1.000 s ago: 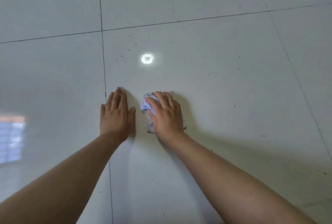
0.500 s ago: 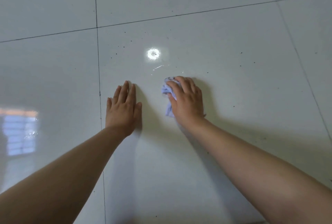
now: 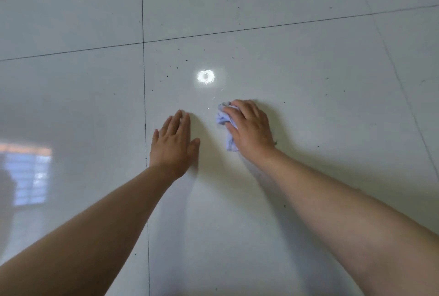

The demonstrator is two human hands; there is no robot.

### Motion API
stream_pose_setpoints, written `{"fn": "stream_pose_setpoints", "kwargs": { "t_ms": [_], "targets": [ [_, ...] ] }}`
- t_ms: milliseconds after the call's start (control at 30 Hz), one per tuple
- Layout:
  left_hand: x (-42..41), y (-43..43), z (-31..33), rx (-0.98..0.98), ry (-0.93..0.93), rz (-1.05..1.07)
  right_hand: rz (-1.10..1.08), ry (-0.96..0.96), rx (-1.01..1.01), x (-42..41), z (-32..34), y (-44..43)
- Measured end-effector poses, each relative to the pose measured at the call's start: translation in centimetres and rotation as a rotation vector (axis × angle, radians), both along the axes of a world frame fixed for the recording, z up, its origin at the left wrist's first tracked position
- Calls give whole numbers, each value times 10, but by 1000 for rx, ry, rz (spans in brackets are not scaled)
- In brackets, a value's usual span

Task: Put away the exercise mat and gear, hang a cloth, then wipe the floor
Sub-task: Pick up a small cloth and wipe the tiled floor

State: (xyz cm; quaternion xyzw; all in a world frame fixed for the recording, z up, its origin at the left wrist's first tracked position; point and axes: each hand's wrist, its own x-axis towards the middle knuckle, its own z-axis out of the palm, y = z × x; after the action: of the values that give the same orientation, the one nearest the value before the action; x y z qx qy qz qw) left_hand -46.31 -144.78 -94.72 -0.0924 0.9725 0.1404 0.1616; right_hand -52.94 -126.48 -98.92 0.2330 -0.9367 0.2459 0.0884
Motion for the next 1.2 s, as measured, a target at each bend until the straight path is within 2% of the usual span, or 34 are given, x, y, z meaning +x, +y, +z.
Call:
{"fn": "stream_pose_setpoints", "kwargs": {
  "t_ms": [133, 200, 300, 367, 467, 533, 633, 700, 800, 867, 1067, 1200],
  "targets": [
    [-12, -3, -1, 4, 60, 29, -147, -4, -173, -17, 16, 2],
    [-21, -3, -6, -14, -13, 16, -245, -74, -190, -40, 23, 10],
    [-28, -1, -14, -41, -125, -8, -311, -103, -68, -69, 16, 22],
    [-28, 0, -17, -52, -123, -9, -327, -94, 31, -77, 7, 20],
    [-24, 1, -18, -71, -110, -16, -339, -105, 50, -74, 4, 3],
    [-26, 0, -17, -64, -119, -18, -224, -95, 40, -62, 5, -5],
    [-30, -5, -14, -23, -184, -41, 62, -48, 46, -33, 2, 3],
    [-32, -8, -11, -4, -221, -57, 47, -49, 19, -29, 0, 9],
    [-31, -7, -9, -8, -238, -65, -174, -84, 12, -54, 2, -13],
    [-31, -5, -8, -15, -230, -58, -216, -123, -5, -74, 7, -35],
    [-30, -7, -8, 24, -219, -49, 192, -103, 59, -44, 12, -41],
    [-32, -9, -9, 47, -250, -58, 266, -56, 83, -21, 9, -3]
  ]
}}
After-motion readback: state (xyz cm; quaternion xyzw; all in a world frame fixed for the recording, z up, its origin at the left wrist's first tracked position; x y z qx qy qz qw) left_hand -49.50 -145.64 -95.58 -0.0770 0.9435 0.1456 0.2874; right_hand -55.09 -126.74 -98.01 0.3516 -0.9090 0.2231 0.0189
